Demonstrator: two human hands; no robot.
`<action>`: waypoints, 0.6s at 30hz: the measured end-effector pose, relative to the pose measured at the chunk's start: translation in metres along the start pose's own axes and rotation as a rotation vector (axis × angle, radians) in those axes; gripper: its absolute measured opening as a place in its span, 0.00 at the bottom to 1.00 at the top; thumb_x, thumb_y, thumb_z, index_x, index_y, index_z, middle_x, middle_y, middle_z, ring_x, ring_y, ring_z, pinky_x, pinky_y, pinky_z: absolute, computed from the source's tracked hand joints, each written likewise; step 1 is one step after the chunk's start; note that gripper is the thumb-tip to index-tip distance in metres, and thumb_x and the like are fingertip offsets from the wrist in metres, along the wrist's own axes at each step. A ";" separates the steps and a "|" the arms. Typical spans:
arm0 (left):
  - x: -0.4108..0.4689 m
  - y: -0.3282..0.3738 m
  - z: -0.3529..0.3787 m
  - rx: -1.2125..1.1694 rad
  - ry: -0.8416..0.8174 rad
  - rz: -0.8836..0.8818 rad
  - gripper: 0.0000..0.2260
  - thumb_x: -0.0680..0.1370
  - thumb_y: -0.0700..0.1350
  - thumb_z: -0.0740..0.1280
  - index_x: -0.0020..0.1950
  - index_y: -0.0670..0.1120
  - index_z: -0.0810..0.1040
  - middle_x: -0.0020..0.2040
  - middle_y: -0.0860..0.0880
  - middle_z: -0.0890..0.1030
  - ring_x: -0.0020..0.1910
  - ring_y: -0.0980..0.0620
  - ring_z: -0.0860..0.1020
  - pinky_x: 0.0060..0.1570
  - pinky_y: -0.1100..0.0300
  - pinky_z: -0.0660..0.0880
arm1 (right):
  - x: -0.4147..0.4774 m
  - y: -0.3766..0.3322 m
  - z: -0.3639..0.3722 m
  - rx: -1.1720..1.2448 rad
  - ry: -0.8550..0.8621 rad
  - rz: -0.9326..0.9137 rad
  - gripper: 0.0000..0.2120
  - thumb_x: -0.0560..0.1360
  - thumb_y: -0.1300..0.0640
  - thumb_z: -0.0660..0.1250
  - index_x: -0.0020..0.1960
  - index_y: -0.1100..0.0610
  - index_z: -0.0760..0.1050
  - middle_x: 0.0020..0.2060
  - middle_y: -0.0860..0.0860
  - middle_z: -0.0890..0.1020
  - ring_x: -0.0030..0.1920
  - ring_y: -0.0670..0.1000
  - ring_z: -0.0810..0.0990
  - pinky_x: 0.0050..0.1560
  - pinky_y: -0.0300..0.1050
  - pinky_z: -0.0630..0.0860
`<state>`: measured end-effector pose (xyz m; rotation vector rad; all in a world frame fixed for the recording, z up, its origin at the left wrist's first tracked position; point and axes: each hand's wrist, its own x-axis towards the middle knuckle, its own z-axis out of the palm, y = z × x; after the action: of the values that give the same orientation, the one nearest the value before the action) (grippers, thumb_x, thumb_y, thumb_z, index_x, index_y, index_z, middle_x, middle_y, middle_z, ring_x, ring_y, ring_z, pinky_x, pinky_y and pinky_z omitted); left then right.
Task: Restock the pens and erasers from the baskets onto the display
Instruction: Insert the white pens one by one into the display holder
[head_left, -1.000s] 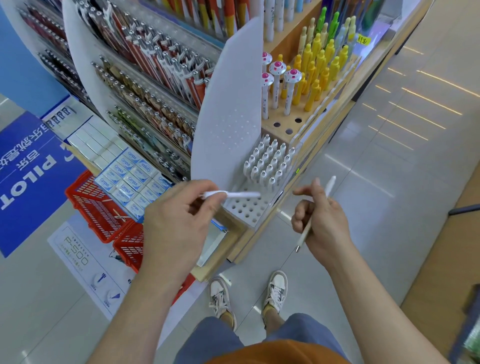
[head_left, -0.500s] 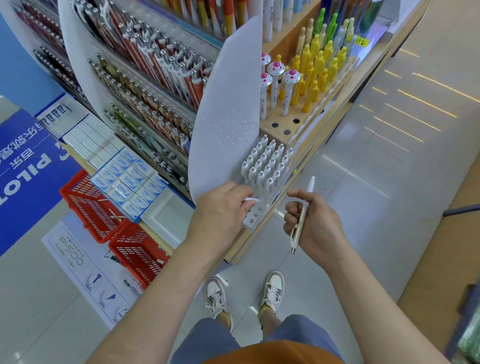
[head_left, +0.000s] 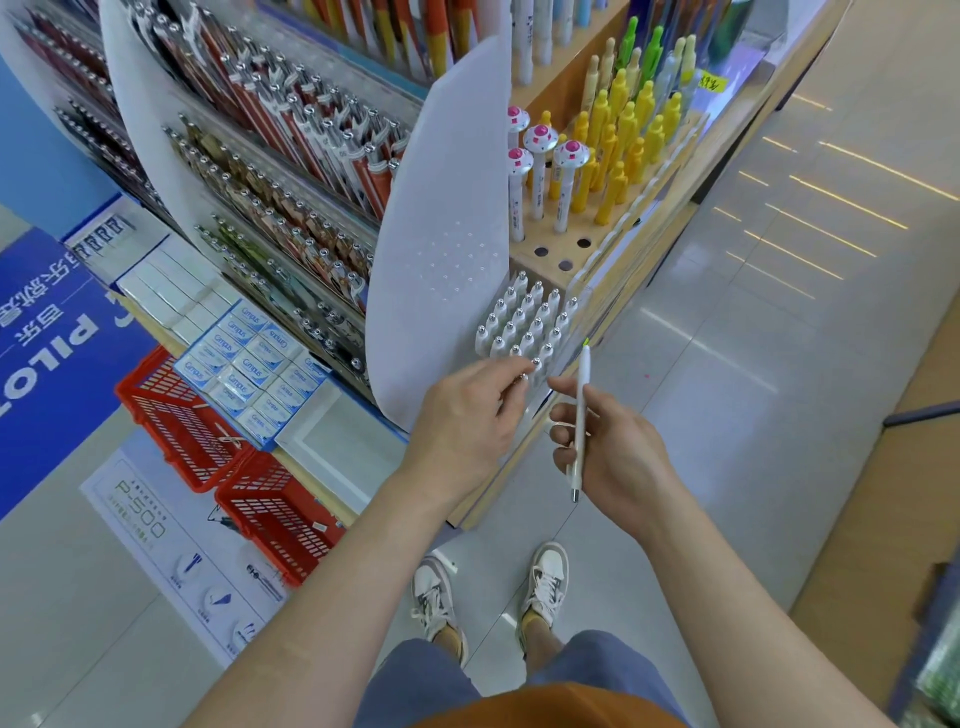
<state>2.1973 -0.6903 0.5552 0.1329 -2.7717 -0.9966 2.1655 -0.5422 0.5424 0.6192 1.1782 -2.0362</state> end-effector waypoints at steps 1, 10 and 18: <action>-0.001 0.000 0.001 -0.017 0.002 -0.016 0.08 0.76 0.44 0.65 0.52 0.48 0.81 0.43 0.51 0.83 0.39 0.52 0.80 0.42 0.56 0.75 | 0.000 0.001 0.000 -0.003 0.006 -0.001 0.16 0.82 0.56 0.56 0.61 0.62 0.77 0.36 0.53 0.74 0.31 0.49 0.71 0.28 0.38 0.66; -0.005 -0.002 0.000 -0.074 -0.034 -0.029 0.11 0.76 0.44 0.66 0.57 0.48 0.80 0.48 0.51 0.83 0.42 0.53 0.81 0.44 0.56 0.77 | -0.007 -0.001 0.002 0.136 0.001 -0.081 0.11 0.79 0.59 0.61 0.58 0.61 0.78 0.35 0.53 0.74 0.36 0.50 0.76 0.42 0.43 0.74; -0.038 0.033 -0.018 -0.387 -0.071 -0.270 0.08 0.75 0.56 0.67 0.53 0.59 0.78 0.40 0.56 0.81 0.33 0.55 0.78 0.37 0.55 0.78 | -0.018 -0.010 0.009 0.177 -0.058 -0.153 0.07 0.70 0.60 0.67 0.48 0.59 0.79 0.38 0.52 0.82 0.34 0.46 0.78 0.36 0.35 0.76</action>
<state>2.2376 -0.6710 0.5842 0.4283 -2.6050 -1.6110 2.1687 -0.5409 0.5650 0.5646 1.0467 -2.2907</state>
